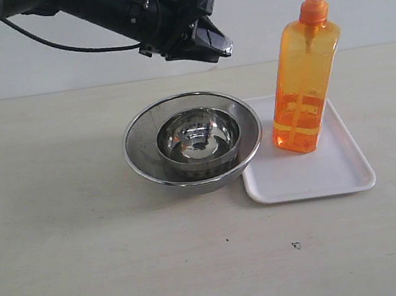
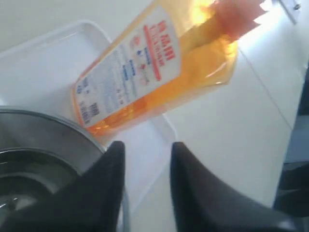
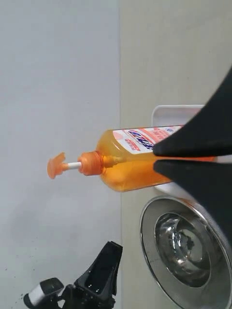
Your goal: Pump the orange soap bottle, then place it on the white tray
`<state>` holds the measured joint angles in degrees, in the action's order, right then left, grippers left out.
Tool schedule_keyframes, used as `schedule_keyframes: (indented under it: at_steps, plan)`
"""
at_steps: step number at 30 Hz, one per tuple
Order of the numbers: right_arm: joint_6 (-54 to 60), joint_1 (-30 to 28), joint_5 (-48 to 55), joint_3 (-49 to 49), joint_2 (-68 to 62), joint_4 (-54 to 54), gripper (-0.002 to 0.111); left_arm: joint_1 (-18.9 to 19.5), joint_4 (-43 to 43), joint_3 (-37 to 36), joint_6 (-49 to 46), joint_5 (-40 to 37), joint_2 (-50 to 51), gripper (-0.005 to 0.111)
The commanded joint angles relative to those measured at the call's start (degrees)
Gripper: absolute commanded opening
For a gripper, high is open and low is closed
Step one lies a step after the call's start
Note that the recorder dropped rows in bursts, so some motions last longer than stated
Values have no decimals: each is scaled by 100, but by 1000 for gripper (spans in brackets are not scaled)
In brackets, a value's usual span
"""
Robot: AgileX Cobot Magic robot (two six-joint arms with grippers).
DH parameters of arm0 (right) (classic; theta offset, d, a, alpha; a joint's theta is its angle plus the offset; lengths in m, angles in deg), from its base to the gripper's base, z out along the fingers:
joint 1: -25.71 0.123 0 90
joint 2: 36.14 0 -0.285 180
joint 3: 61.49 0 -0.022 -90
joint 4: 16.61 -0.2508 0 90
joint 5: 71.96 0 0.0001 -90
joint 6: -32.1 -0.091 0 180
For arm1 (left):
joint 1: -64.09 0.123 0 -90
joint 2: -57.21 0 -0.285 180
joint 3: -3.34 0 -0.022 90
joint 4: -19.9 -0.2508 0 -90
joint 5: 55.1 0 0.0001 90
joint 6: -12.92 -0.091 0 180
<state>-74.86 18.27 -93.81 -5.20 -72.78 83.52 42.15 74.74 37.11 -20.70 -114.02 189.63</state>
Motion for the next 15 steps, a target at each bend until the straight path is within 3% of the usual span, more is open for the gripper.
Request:
schedule_keyframes:
  at_steps: [1, 11, 15]
  plan:
    - [44, 5, -60, 19, 11, -17, 0, 31, 495, 31, -205, -149, -53, 5]
    - [156, 5, 691, 8, -845, -17, 0, 31, 467, 31, -229, 503, 204, 5]
    - [1169, 5, 483, -358, -1830, -732, 0, 7, 529, 31, -261, 649, 483, 5]
